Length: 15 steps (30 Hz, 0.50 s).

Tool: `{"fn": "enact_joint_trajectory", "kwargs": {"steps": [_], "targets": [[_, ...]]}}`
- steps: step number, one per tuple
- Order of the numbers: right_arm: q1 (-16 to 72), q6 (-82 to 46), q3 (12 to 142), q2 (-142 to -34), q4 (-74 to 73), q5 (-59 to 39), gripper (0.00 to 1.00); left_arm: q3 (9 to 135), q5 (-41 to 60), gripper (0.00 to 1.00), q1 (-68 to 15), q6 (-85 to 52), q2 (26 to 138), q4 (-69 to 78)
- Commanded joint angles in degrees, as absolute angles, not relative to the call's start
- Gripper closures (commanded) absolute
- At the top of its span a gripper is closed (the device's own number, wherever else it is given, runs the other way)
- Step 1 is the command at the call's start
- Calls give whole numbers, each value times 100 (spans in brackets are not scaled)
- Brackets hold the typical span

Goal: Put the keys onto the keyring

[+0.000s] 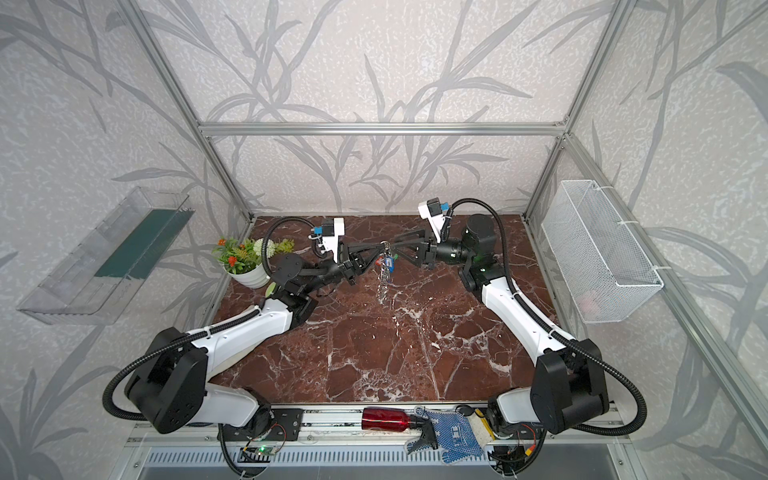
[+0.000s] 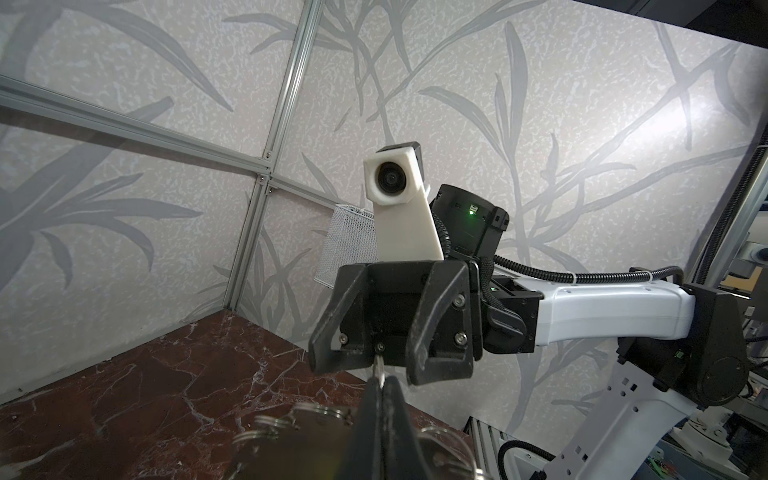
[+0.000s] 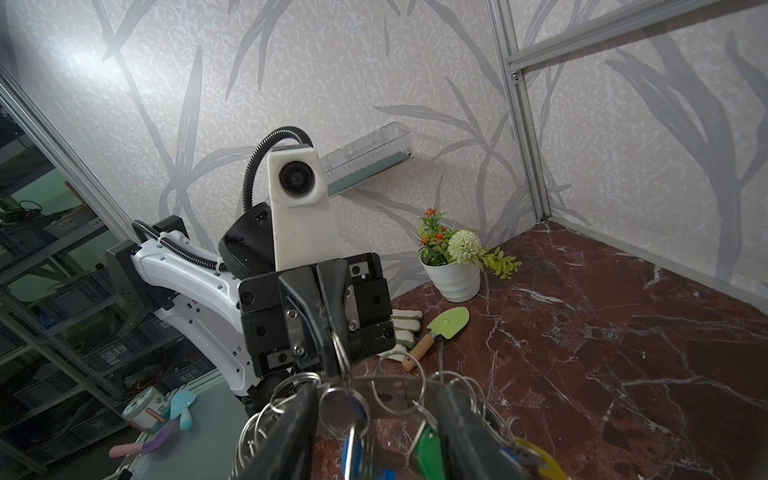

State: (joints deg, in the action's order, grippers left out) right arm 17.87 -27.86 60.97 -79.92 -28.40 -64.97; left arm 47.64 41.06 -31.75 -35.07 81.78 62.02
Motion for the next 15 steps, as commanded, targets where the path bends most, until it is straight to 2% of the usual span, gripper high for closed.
{"fn": "enact_joint_trajectory", "kwargs": {"steps": [1, 8, 15], "targets": [[1856, -2760, 6273, -8016, -2936, -6652, 56, 5027, 4249, 100, -3146, -3689, 8200, 6799], [1863, -2786, 6319, -8062, -2952, -6671, 61, 5049, 4305, 100, -3138, -3755, 8261, 6869], [1889, -2829, 6352, -8121, -3003, -6689, 74, 5056, 4344, 100, -3137, -3795, 8273, 6904]]}}
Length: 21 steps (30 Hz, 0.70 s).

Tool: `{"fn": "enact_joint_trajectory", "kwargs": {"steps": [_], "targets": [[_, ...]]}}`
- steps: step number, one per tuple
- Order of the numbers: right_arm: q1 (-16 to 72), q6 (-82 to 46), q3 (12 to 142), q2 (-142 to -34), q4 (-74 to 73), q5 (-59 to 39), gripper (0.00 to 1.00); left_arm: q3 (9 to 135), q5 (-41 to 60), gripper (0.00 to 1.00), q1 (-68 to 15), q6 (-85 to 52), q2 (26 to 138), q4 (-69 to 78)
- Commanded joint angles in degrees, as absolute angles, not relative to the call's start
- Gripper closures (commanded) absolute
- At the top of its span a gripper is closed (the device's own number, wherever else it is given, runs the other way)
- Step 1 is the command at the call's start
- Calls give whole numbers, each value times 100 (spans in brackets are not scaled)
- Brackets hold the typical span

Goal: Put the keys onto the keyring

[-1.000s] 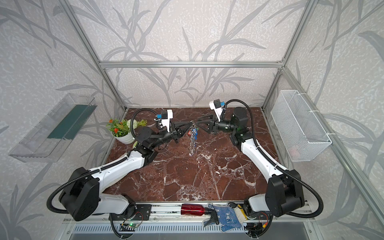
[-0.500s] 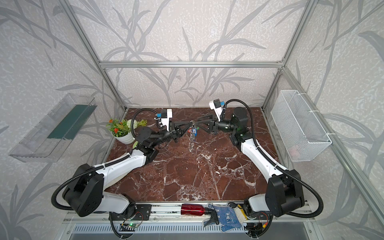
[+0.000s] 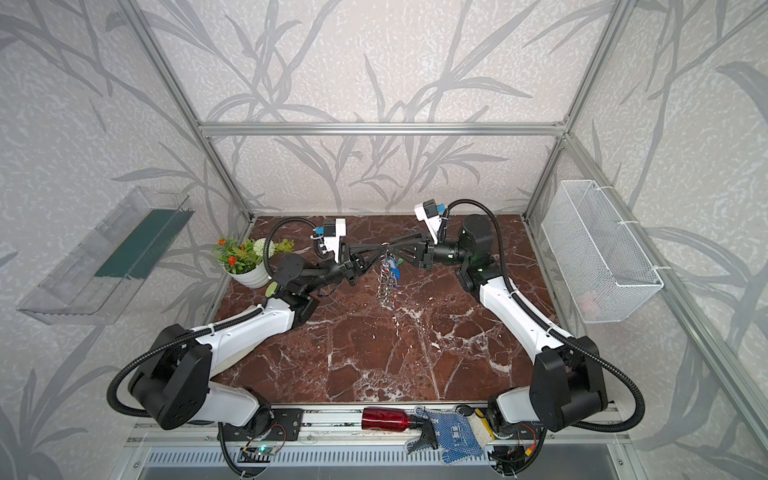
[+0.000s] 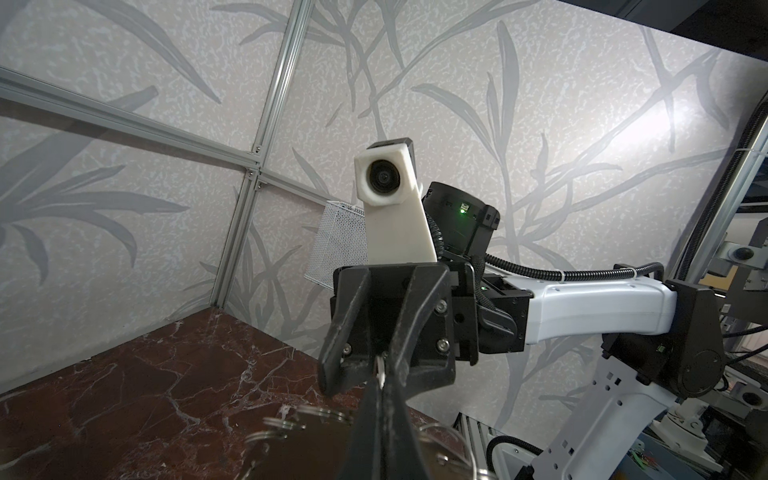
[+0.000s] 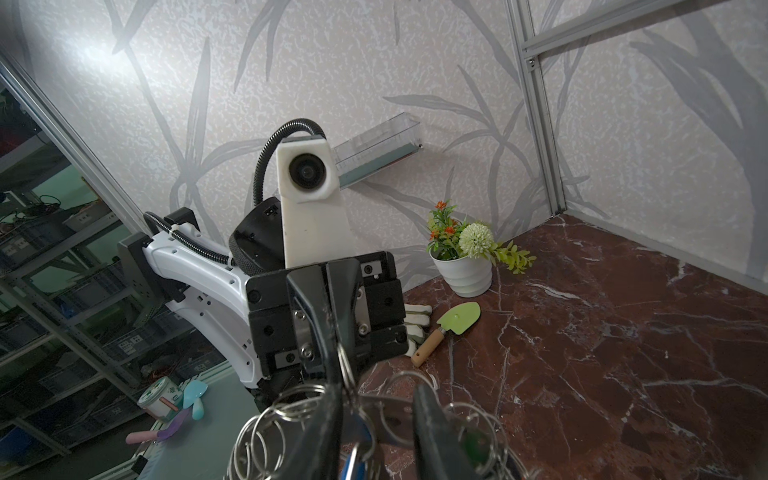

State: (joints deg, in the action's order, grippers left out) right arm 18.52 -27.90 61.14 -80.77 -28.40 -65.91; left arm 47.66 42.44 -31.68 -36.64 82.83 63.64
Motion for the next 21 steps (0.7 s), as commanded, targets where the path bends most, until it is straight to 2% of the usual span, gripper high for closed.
{"fn": "enact_joint_trajectory", "kwargs": {"steps": [1, 6, 15, 21], "targets": [[1898, -2851, 6357, -8145, -3030, -6697, 76, 5062, 4350, 100, -3135, -3800, 8279, 6904], [1925, -2968, 6372, -8226, -3179, -6697, 82, 5051, 4359, 100, -3136, -3800, 8282, 6891], [1976, -2997, 6359, -8262, -3252, -6794, 84, 5038, 4335, 100, -3129, -3779, 8288, 6862], [1997, -3023, 6337, -8262, -3283, -6864, 93, 5036, 4254, 100, -3109, -3753, 8290, 6795]]}}
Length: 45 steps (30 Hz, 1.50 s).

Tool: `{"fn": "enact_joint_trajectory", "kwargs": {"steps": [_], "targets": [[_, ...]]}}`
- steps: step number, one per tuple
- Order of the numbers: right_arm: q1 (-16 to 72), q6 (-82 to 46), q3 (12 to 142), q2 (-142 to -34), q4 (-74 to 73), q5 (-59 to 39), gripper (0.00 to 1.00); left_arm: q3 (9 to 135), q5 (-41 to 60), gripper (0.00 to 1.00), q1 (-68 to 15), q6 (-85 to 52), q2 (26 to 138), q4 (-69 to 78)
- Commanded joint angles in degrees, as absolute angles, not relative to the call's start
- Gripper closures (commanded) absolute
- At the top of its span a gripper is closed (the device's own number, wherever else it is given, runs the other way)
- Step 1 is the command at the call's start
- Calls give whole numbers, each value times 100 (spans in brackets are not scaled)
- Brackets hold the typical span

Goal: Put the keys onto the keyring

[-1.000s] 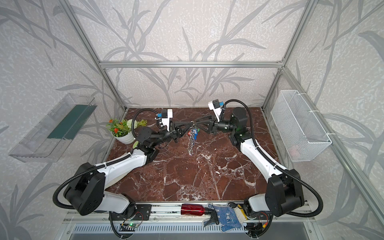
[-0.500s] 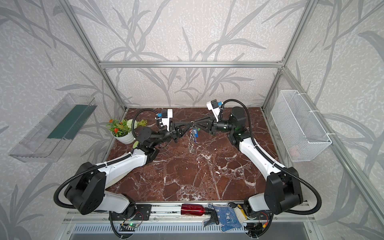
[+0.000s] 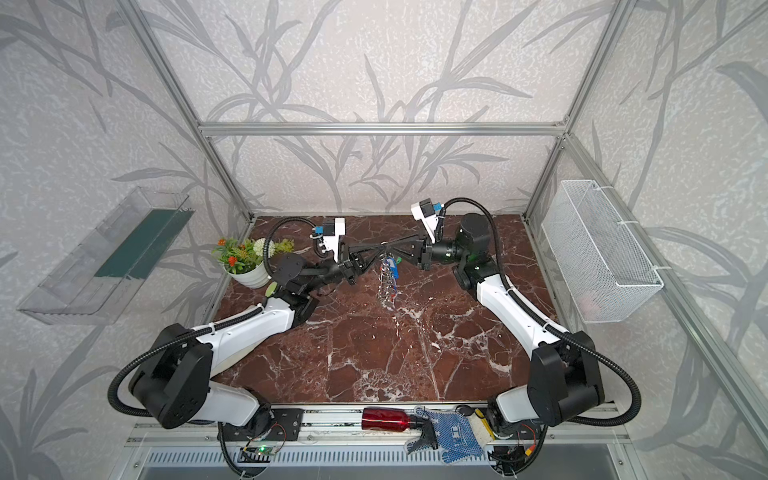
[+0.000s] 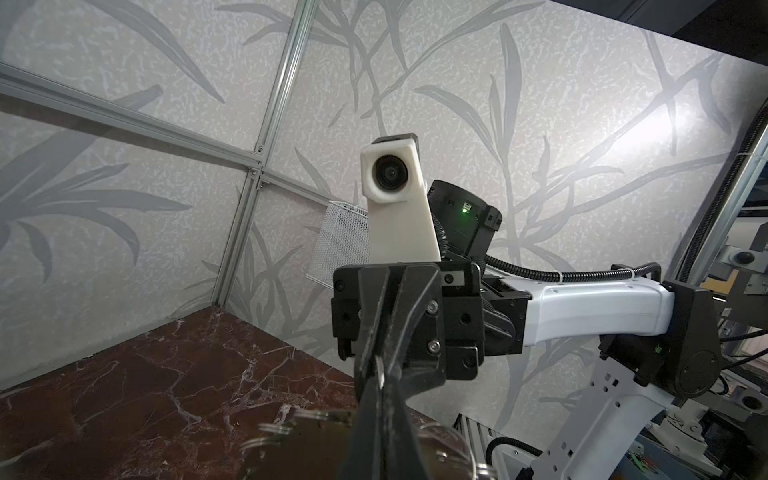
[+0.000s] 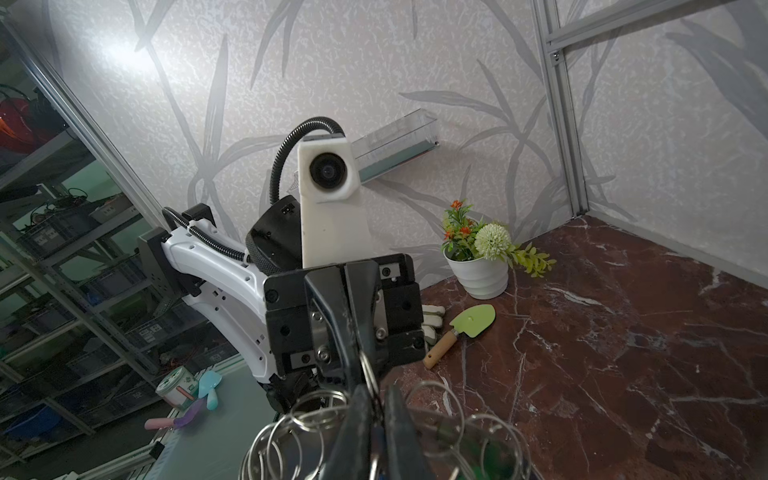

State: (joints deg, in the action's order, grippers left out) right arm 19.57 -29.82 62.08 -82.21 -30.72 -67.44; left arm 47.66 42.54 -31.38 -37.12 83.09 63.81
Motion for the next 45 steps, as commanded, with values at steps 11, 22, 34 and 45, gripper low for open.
{"fn": "enact_joint_trajectory", "kwargs": {"steps": [11, 22, 34, 45], "targets": [[1993, -2985, 6341, -8262, -3229, -6865, 100, 5049, 4283, 100, -2993, -3771, 8224, 6490], [2036, -411, 6990, -8174, -524, -6271, 100, 5813, 5076, 69, -2438, -757, 6925, 801], [2610, 1828, 7910, -8385, 2052, -5856, 100, 7837, 4989, 58, -2472, 2265, 7454, -3340], [2766, 1863, 7879, -8335, 2145, -5998, 100, 8559, 4669, 68, -2735, 2795, 7982, -4150]]}}
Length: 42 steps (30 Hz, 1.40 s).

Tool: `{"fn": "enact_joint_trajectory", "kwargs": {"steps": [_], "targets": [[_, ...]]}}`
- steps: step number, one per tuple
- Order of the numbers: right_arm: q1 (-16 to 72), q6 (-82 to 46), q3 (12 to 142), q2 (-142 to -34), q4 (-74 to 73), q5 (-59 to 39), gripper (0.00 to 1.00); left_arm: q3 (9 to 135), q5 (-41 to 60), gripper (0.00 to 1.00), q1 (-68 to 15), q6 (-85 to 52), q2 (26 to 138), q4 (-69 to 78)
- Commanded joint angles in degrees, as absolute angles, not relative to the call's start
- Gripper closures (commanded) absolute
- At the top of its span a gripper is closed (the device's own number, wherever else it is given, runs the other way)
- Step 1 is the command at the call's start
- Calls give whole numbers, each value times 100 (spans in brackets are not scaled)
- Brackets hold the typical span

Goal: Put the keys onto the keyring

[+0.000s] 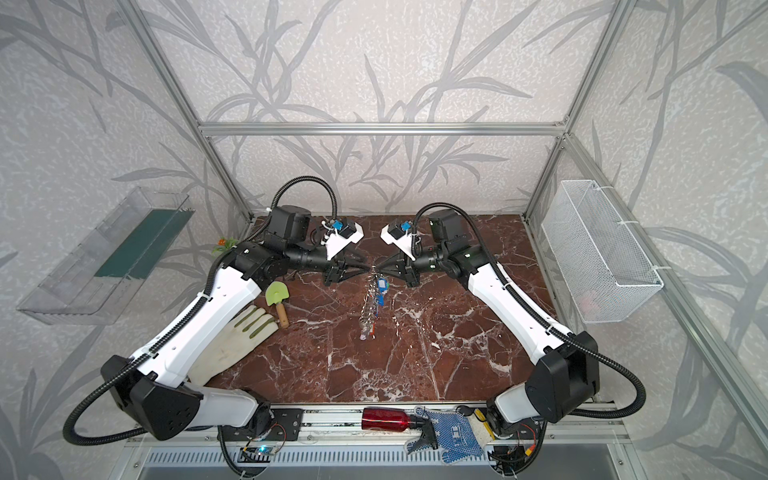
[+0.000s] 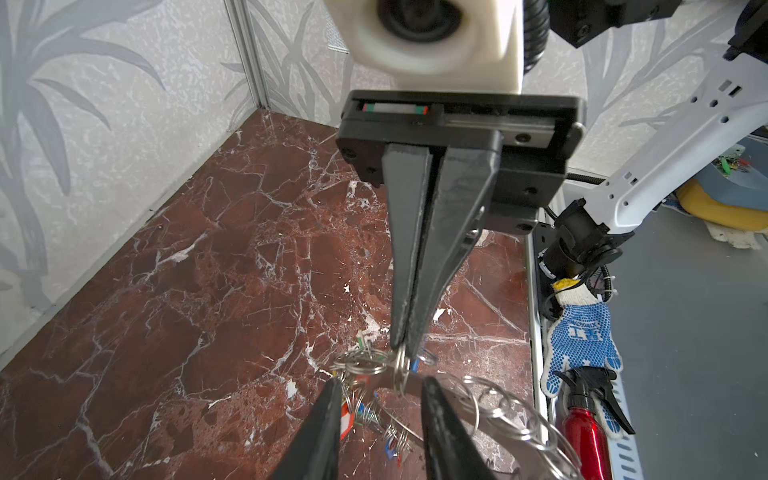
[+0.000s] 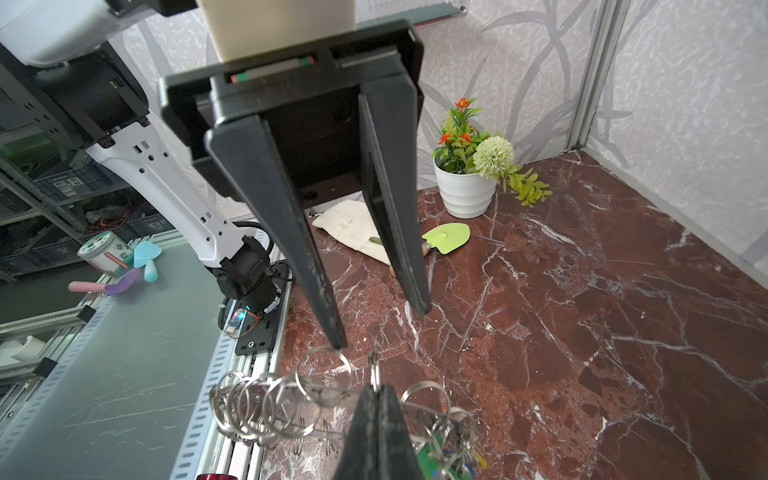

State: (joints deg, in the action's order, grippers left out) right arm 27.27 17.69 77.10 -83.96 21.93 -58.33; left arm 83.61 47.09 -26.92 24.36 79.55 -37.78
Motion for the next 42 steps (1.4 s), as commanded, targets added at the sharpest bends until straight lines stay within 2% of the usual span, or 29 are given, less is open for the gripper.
{"fn": "enact_joint_trajectory", "kwargs": {"steps": [1, 11, 25, 31, 33, 34, 36, 38, 42], "targets": [[2768, 1853, 7876, -8332, 2128, -6018, 100, 8556, 4653, 69, -2762, 2791, 7991, -4149], [2784, 1784, 7870, -8354, 2069, -6111, 100, 8596, 4624, 80, -2842, 2699, 8060, -4018], [2842, 1778, 7910, -8419, 2145, -6161, 100, 8631, 4746, 85, -2873, 2689, 8194, -3980], [2845, 1775, 7937, -8453, 2168, -6185, 100, 8614, 4789, 100, -2883, 2629, 8201, -3878], [2848, 1740, 7969, -8467, 2180, -6061, 100, 8564, 4809, 100, -2874, 2564, 8193, -3777], [2842, 1666, 7992, -8481, 2180, -5916, 97, 8498, 4810, 100, -2874, 2492, 8156, -3634], [2791, 1551, 8008, -8436, 2154, -5798, 82, 8179, 4795, 100, -2874, 2165, 7974, -3055], [2693, 1258, 7857, -8299, 1843, -5826, 71, 7814, 4776, 100, -2874, 1862, 7742, -2428], [2343, 261, 7215, -7950, 584, -5845, 62, 7043, 4716, 100, -2872, 1065, 7265, -984]]}}
